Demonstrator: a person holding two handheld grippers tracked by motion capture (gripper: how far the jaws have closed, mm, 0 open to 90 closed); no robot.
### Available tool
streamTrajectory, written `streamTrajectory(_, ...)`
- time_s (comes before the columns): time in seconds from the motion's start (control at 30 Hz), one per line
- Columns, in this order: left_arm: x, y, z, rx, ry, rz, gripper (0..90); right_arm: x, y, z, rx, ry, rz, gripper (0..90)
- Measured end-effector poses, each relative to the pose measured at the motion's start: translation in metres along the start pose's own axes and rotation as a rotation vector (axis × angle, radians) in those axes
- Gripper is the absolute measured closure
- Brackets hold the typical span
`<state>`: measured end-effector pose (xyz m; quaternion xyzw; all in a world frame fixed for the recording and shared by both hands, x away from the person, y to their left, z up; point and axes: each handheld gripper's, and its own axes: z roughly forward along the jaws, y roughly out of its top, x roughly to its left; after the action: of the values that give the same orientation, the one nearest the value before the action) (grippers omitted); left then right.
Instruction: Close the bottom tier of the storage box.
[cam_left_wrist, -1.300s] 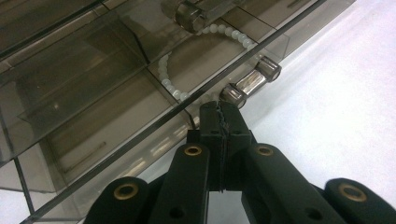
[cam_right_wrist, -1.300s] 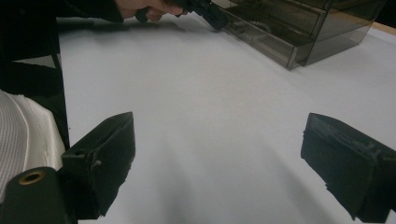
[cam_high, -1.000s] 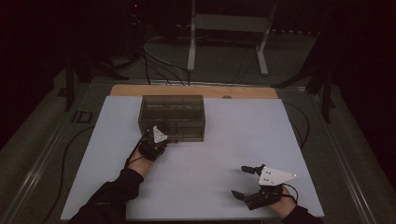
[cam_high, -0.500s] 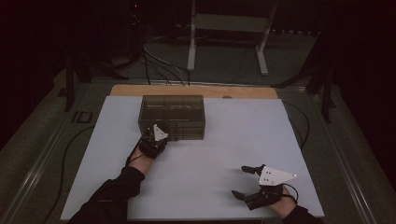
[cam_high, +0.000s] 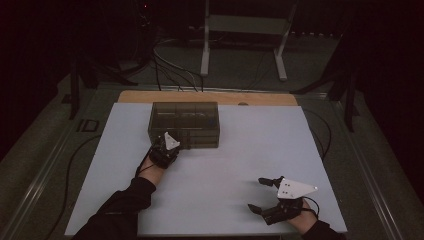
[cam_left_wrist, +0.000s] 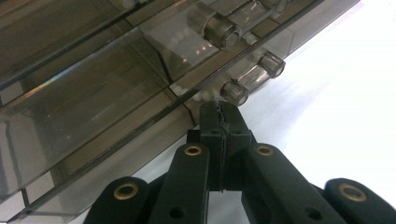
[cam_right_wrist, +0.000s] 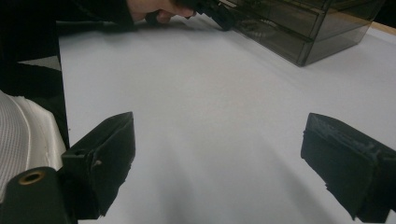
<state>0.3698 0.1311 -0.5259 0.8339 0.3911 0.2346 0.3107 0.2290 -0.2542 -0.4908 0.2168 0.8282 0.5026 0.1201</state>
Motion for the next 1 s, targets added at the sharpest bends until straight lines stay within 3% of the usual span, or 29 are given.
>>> streamTrajectory(1.0,0.0009,0.0043,0.0028,0.003,0.025,0.026,90.0,-0.0005,-0.0004,-0.0003,0.0,-0.001,0.0,9.9)
